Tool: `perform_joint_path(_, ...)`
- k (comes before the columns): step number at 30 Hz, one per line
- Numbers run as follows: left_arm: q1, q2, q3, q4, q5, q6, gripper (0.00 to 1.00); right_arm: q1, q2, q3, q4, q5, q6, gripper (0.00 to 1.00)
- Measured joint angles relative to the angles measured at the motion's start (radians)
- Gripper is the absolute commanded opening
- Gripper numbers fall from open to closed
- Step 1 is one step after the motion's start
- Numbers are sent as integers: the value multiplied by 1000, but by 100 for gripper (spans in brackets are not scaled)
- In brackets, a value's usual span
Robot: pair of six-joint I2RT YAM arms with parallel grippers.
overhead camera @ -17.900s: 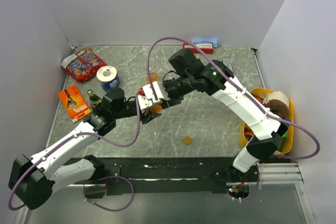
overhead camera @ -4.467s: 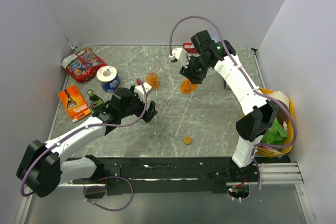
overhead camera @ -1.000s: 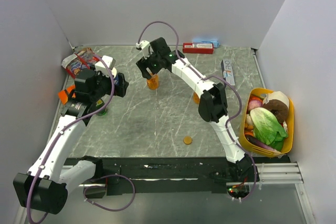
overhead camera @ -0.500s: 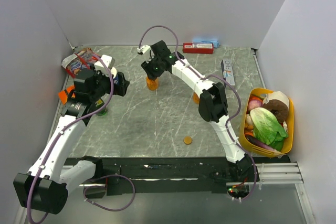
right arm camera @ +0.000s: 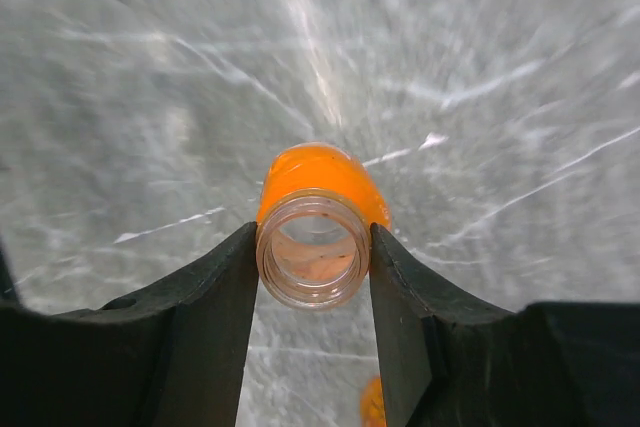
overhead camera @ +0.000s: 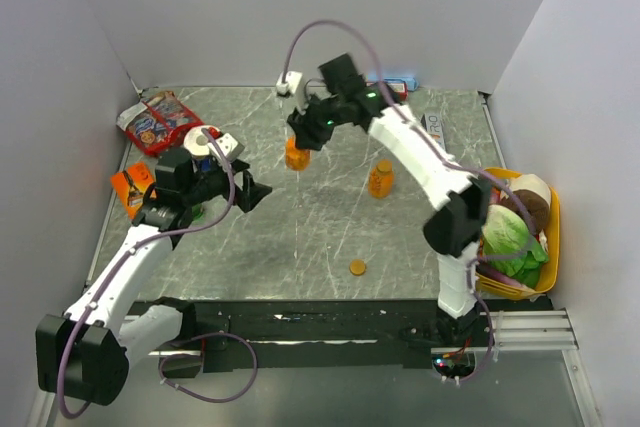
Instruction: Screw on the bottle caps
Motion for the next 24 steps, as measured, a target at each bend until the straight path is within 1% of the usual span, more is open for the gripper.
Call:
perform_joint_path(4,-54,39,0,78,61,-2,96,-2,-174,0,-19,-85,-43,22)
perform_joint_path(7,-114,85,3,124,73,-8,96,0,-232,19,-34,-125,-52,21)
perform_joint_path(10,-146,122,3,171,56,-22,96,5,-224,45,-50,-142,-34,20)
perform_joint_path(15,-199,129,3,249,-88,-34,96,18,-187,37,-79,-117,-5,19)
perform_joint_path(17,-214,129,3,266,-126,-33,96,23,-184,33,-94,-106,3,18)
perform_joint_path(24,-247,161,14,290,-149,-40,96,31,-184,27,-101,-111,39,17)
